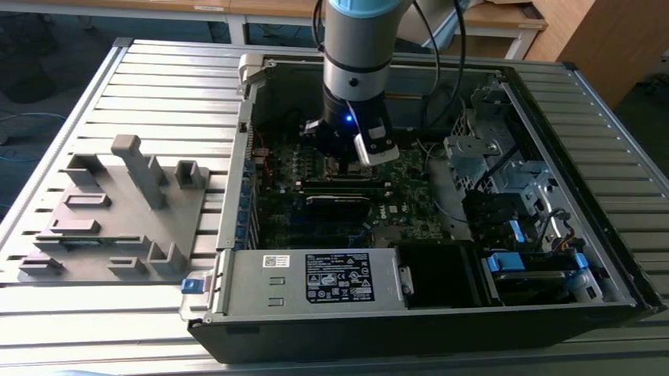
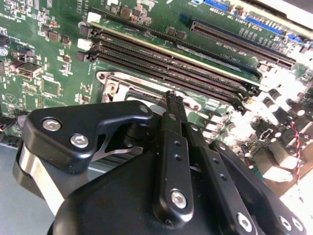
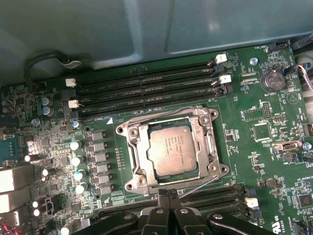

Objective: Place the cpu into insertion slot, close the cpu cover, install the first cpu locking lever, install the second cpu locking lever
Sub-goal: 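Install the second cpu locking lever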

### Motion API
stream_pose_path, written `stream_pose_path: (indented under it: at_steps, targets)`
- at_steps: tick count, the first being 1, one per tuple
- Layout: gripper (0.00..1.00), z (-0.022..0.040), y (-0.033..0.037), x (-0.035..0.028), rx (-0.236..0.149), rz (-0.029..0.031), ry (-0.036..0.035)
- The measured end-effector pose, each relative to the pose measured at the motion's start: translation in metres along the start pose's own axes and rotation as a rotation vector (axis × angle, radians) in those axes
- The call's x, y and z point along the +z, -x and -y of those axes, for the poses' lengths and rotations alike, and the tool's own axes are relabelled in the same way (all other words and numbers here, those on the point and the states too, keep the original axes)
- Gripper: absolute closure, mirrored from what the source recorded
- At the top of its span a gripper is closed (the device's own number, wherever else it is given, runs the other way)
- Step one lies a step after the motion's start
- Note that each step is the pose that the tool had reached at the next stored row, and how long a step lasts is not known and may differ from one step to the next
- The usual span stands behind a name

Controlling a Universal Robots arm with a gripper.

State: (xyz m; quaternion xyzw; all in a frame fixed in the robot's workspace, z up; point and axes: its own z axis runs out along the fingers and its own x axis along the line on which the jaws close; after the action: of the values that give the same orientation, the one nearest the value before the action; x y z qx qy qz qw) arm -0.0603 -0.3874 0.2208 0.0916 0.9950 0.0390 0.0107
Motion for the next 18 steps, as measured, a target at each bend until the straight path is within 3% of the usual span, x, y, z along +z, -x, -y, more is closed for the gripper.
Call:
stream_pose_path:
  at_steps: [5, 18]
  targets:
    - [0.89, 0.0016, -0.0012, 0.0001, 0.0, 0.0001, 0.0002]
    - [0.89, 0.0055, -0.016, 0.0051, 0.0, 0.0001, -0.0007]
